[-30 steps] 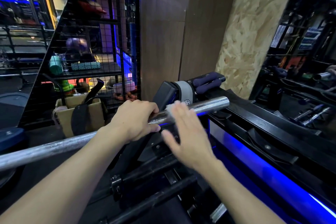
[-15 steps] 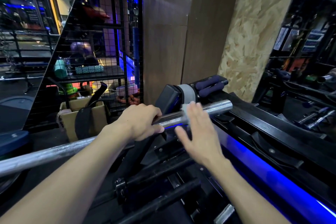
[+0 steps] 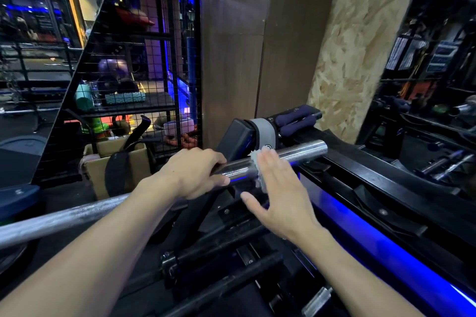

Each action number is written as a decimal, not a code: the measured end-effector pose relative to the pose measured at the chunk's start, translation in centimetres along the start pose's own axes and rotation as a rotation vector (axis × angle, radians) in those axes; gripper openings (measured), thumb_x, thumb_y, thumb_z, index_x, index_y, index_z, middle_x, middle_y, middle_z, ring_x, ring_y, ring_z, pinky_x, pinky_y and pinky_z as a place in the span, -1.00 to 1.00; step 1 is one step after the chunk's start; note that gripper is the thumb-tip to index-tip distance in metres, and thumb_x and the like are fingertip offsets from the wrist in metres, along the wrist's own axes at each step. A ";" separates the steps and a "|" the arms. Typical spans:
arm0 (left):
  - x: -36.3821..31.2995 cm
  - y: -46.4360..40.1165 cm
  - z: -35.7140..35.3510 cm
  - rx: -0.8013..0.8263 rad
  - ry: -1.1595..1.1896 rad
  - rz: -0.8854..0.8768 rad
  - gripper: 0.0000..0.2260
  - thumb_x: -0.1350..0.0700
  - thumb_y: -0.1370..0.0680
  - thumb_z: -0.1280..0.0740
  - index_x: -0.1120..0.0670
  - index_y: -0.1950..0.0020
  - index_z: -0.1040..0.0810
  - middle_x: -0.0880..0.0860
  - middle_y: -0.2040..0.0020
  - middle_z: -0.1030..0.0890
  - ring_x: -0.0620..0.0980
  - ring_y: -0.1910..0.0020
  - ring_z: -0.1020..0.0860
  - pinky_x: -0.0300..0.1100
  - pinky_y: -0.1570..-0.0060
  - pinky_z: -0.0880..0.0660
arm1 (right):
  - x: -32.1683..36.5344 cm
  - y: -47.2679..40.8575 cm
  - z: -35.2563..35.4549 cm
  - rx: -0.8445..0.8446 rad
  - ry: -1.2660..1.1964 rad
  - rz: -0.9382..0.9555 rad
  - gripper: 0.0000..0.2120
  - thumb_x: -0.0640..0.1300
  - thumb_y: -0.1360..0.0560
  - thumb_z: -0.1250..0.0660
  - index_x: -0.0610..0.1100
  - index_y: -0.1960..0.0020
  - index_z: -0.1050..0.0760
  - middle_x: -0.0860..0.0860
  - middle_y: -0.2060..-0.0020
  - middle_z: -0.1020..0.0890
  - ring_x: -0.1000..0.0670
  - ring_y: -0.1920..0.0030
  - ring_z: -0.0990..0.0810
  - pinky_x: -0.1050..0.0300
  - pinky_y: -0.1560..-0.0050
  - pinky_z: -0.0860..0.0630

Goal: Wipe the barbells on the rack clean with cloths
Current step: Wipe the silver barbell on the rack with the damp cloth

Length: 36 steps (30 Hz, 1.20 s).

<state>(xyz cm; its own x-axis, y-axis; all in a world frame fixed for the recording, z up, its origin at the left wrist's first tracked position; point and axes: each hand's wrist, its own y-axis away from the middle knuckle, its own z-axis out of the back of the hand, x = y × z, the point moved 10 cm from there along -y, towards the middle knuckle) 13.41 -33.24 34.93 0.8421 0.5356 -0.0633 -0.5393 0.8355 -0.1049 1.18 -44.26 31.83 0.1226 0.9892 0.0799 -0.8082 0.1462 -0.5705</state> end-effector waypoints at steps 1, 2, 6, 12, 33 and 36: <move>0.0 0.1 0.0 0.001 0.001 -0.001 -0.58 -0.29 -0.56 -0.30 -0.18 -0.37 -0.48 -0.02 -0.21 -0.65 0.13 -0.20 -0.59 0.00 -0.17 -0.51 | -0.6 -0.1 0.2 0.004 0.036 0.015 -0.23 0.30 -0.59 -0.10 -0.14 -0.64 -0.11 -0.02 -0.62 -0.17 -0.02 -0.63 -0.06 -0.03 -0.62 -0.03; 0.0 0.1 0.0 -0.001 0.001 -0.003 -0.57 -0.30 -0.56 -0.30 -0.18 -0.38 -0.48 -0.01 -0.21 -0.65 0.13 -0.20 -0.59 0.01 -0.18 -0.51 | -2.1 -0.4 0.3 -0.004 0.067 -0.003 -0.27 0.28 -0.60 -0.09 -0.12 -0.63 -0.14 -0.04 -0.60 -0.24 -0.05 -0.62 -0.12 -0.08 -0.59 -0.10; 0.1 0.1 -0.1 0.012 0.004 -0.003 -0.58 -0.29 -0.57 -0.30 -0.18 -0.37 -0.49 -0.02 -0.21 -0.66 0.13 -0.19 -0.59 0.00 -0.16 -0.52 | -8.7 -1.8 1.8 -0.020 0.077 -0.267 -0.23 0.34 -0.58 0.05 -0.18 -0.56 -0.27 -0.12 -0.52 -0.39 -0.14 -0.57 -0.23 -0.08 -0.54 -0.14; 0.1 0.1 -0.2 0.022 0.016 0.002 -0.57 -0.28 -0.58 -0.30 -0.15 -0.39 -0.49 0.00 -0.25 -0.64 0.14 -0.23 -0.58 0.04 -0.21 -0.51 | 2.3 -0.5 0.5 -0.035 -0.066 0.012 -0.23 0.34 -0.58 -0.10 -0.17 -0.59 -0.23 -0.07 -0.58 -0.27 -0.03 -0.62 -0.10 0.02 -0.61 -0.02; 0.9 -0.5 -0.6 0.098 0.115 -0.003 -0.45 -0.24 -0.61 -0.28 0.01 -0.51 -0.40 0.01 -0.42 -0.55 0.12 -0.40 -0.49 0.05 -0.34 -0.45 | -4.1 -0.4 -0.5 -0.031 0.086 -0.159 -0.20 0.30 -0.58 -0.07 -0.11 -0.66 0.00 -0.02 -0.64 -0.10 -0.05 -0.64 0.00 -0.15 -0.59 -0.08; 0.5 -0.7 -0.7 0.099 0.093 -0.011 -0.48 -0.23 -0.62 -0.28 -0.01 -0.50 -0.41 0.01 -0.41 -0.56 0.12 -0.39 -0.50 0.03 -0.34 -0.45 | -1.0 -0.2 -0.7 -0.066 0.043 -0.114 -0.13 0.26 -0.52 -0.20 -0.20 -0.64 -0.06 -0.11 -0.63 -0.11 -0.11 -0.64 -0.01 -0.12 -0.60 -0.08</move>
<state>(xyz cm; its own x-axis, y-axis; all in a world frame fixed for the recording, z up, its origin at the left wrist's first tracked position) 14.20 -33.62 34.32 0.8419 0.5168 -0.1552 -0.5242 0.8516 -0.0080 1.62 -45.24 31.30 0.2369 0.9649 0.1130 -0.7482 0.2554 -0.6123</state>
